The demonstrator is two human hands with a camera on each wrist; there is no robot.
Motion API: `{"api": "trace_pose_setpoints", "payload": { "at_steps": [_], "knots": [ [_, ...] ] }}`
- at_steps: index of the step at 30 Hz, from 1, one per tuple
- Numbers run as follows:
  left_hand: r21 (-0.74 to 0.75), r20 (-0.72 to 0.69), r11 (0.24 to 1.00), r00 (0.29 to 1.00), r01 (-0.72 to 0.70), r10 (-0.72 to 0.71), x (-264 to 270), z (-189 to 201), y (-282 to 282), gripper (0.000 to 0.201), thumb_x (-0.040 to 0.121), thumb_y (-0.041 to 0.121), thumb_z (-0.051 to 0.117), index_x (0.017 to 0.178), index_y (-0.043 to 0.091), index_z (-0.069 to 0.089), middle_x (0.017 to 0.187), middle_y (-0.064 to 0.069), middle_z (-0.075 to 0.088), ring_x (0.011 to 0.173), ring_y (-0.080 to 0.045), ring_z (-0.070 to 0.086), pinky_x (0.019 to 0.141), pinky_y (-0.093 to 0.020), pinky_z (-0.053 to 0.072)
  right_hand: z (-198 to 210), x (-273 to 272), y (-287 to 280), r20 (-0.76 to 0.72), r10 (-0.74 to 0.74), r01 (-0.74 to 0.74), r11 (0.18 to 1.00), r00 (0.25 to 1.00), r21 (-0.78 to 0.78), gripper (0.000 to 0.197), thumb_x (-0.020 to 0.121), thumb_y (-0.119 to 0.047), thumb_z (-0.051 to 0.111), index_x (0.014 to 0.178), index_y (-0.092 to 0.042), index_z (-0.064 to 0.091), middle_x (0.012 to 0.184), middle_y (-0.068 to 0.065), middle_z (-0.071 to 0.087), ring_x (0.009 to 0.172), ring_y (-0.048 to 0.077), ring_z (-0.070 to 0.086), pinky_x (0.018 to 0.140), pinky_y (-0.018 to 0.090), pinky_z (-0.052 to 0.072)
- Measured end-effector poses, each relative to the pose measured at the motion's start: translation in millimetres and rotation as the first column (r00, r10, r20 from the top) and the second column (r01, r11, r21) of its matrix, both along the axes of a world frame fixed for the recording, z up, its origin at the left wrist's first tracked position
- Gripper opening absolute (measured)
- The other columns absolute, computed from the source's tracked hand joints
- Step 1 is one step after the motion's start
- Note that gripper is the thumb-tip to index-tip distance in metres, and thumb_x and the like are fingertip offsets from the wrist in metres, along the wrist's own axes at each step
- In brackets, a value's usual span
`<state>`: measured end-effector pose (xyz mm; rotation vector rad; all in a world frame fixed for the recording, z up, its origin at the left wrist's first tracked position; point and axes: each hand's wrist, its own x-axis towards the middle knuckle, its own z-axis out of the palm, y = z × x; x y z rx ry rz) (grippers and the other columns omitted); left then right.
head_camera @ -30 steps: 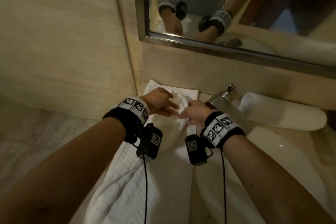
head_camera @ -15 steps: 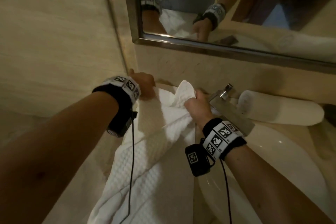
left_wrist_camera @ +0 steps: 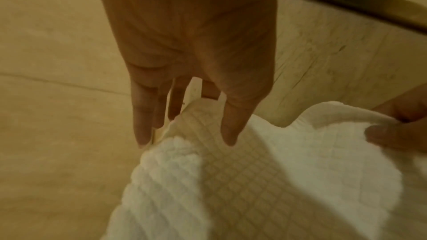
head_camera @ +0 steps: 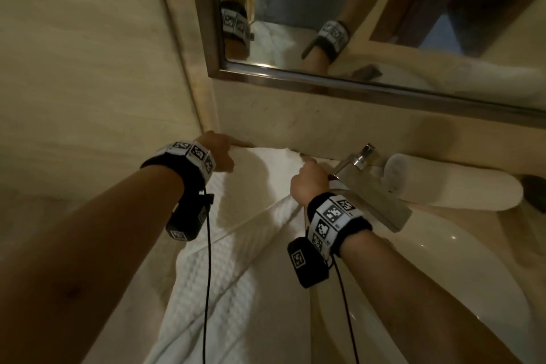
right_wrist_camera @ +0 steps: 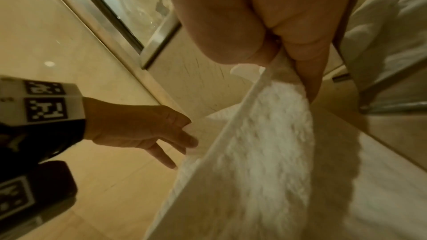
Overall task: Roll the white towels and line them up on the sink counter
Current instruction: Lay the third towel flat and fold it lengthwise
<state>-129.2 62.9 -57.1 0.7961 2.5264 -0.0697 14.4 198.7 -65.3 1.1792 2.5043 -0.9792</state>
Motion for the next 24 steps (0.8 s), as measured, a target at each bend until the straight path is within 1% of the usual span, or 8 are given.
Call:
{"api": "trace_pose_setpoints", "payload": {
  "at_steps": [2,4,8,10,13,16,19,24],
  "knots": [
    [0.033,-0.013,0.997,0.997,-0.074,0.074,-2.7,-12.0,-2.1,0.054,0.091,0.035,0.058,0.139,0.011,0.046,0.141,-0.014,0.047,0.128,-0.032,0.045,0.106,-0.037,0.04,-10.0,-4.9,-0.9,0.046,-0.027,0.027,1.0,0.999,0.011,0.037,0.096,-0.005,0.045,0.131,0.008,0.04,0.13,0.02,0.052,0.122,0.032,0.05,0.1,0.033,0.043],
    [0.112,-0.033,0.977,0.982,-0.179,0.184,-7.9,-13.3,-4.1,0.045,0.093,0.029,0.053,0.13,0.004,0.052,0.134,-0.019,0.052,0.122,-0.035,0.05,0.1,-0.039,0.044,-22.3,-8.9,3.3,0.03,-0.046,0.045,0.998,0.999,0.048,0.034,0.097,-0.007,0.043,0.128,0.006,0.044,0.131,0.02,0.051,0.123,0.031,0.048,0.101,0.032,0.039],
    [0.202,-0.066,0.921,0.934,-0.332,0.351,-21.4,-11.6,-4.4,0.04,0.091,0.031,0.056,0.116,-0.001,0.058,0.123,-0.021,0.057,0.114,-0.036,0.054,0.089,-0.038,0.046,-33.2,-17.0,6.2,-0.001,-0.103,0.103,0.994,0.995,0.023,0.022,0.098,-0.014,0.038,0.103,-0.004,0.057,0.129,0.013,0.053,0.121,0.029,0.047,0.096,0.029,0.033],
    [0.164,-0.04,0.924,0.934,-0.345,0.356,-23.7,-17.1,-1.3,0.038,0.09,0.025,0.057,0.118,-0.001,0.054,0.125,-0.022,0.056,0.115,-0.036,0.054,0.09,-0.038,0.046,-39.9,-21.9,7.3,0.025,-0.1,0.098,0.993,0.995,0.062,0.03,0.095,-0.018,0.047,0.118,-0.001,0.056,0.132,0.018,0.051,0.124,0.032,0.046,0.093,0.031,0.035],
    [0.081,-0.044,0.945,0.946,-0.317,0.321,-20.5,-23.4,0.8,0.037,0.091,0.016,0.054,0.124,0.0,0.049,0.128,-0.023,0.054,0.118,-0.037,0.053,0.092,-0.038,0.046,-47.0,-29.6,10.7,-0.013,-0.149,0.15,0.986,0.989,0.08,0.044,0.091,-0.012,0.055,0.133,-0.002,0.049,0.137,0.019,0.047,0.128,0.034,0.043,0.105,0.036,0.035],
    [0.036,-0.029,0.956,0.956,-0.29,0.291,-21.0,-27.7,1.6,0.039,0.091,0.021,0.056,0.126,0.004,0.052,0.129,-0.02,0.054,0.118,-0.035,0.053,0.093,-0.037,0.046,-50.6,-37.4,12.4,-0.05,-0.21,0.21,0.978,0.976,-0.004,0.042,0.086,-0.011,0.06,0.126,-0.001,0.053,0.132,0.019,0.052,0.122,0.034,0.049,0.099,0.036,0.042],
    [0.024,0.007,0.952,0.952,-0.306,0.306,-20.6,-26.7,3.8,0.039,0.092,0.029,0.055,0.121,0.002,0.055,0.126,-0.02,0.055,0.114,-0.035,0.054,0.09,-0.037,0.047,-46.0,-40.8,17.8,-0.108,-0.25,0.242,0.967,0.962,-0.085,0.039,0.088,-0.027,0.06,0.115,0.0,0.062,0.119,0.016,0.064,0.112,0.031,0.059,0.085,0.03,0.043],
    [0.062,-0.049,0.943,0.943,-0.326,0.329,-20.6,-22.9,5.9,0.034,0.093,0.02,0.055,0.117,-0.004,0.057,0.123,-0.023,0.057,0.113,-0.037,0.055,0.089,-0.037,0.047,-40.9,-42.6,29.5,-0.015,-0.223,0.222,0.974,0.975,-0.049,0.035,0.097,-0.016,0.042,0.118,0.004,0.06,0.126,0.019,0.06,0.118,0.032,0.054,0.087,0.03,0.04]
  ]
}}
